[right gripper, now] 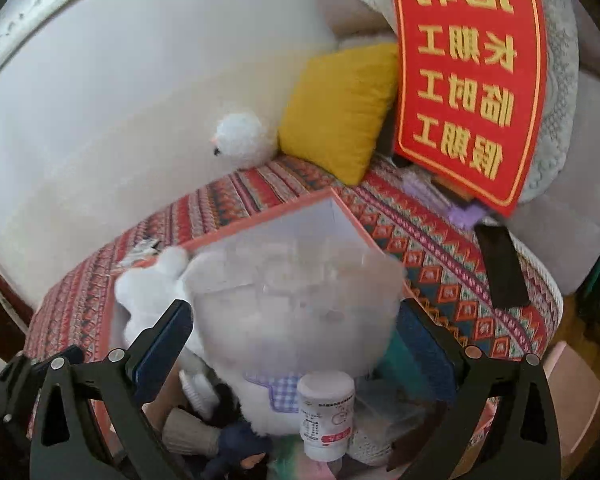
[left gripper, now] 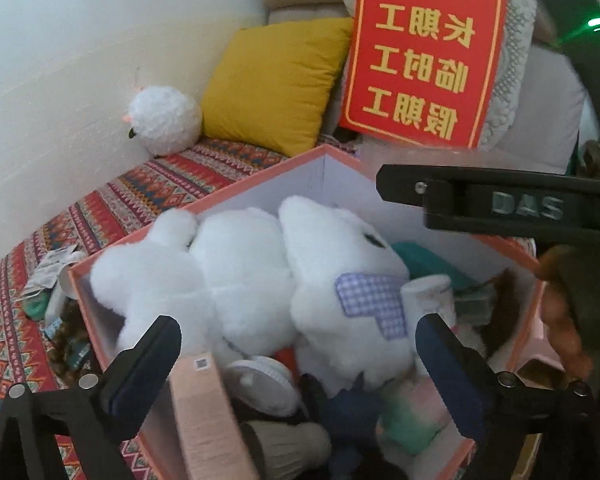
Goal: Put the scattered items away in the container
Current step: 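Lower the flower tray and white lid into the pink box and open both tools, then grasp the brown bead bracelet with the left tool while the right grasps the black glove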
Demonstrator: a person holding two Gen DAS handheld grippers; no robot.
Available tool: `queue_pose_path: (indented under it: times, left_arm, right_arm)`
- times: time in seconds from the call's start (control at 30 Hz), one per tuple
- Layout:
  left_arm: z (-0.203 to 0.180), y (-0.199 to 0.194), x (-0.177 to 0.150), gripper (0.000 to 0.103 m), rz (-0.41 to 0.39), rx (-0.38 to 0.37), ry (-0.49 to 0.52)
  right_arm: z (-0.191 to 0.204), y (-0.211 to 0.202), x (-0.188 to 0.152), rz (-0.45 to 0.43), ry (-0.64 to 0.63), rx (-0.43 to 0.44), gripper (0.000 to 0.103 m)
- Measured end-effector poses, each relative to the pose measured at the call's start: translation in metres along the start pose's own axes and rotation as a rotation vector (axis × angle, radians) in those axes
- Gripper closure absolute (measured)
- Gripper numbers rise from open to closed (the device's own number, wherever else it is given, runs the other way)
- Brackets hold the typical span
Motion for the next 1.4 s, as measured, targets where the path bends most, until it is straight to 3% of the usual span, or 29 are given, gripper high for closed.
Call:
queue_pose_path:
  times: [0.1,0.33,0.77,1.03,1.23,1.33,1.4]
  left_arm:
    - [0.009,-0.01,-0.009,0.005,0.008,-0.006,-0.034]
    - [0.038,-0.051,-0.033,0.005,-0.005,0.025,-0.123]
    - [0.126,-0.154,-0.119,0.004,-0.05,0.185,-0.268]
    - [0.187,-0.19,-0.178,0.004,-0.032,0.28,-0.359]
    - [0.219,-0.181,-0.2,0.004,0.005,0.311,-0.384]
    - [0.234,-0.163,-0.199,0.004,0.025,0.297,-0.389]
    - [0.245,-0.144,-0.19,0.004,0.04,0.273,-0.405]
  right_arm:
    - [0.005,-0.007,-0.009,0.004,-0.01,-0.006,0.0]
    - [0.033,-0.064,-0.028,-0.032,-0.024,0.025,0.0]
    - [0.146,-0.143,-0.09,-0.035,-0.18,0.125,0.0]
    - [0.223,-0.122,-0.172,0.098,-0.306,0.181,0.0]
    - [0.262,-0.078,-0.242,0.23,-0.401,0.185,0.0]
    - [0.274,-0.054,-0.25,0.223,-0.422,0.157,0.0]
    - [0.284,-0.039,-0.247,0.159,-0.462,0.104,0.002]
Point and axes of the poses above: each gripper's, at about its wrist camera, not at the fingertips, and y roughly the way its jaws point, z to its left, x to its top, the point moved 3 cm from there along y, roughly the way its jaws point, and after that the axes turned 3 degrees about -z, right-handed, at the moved point
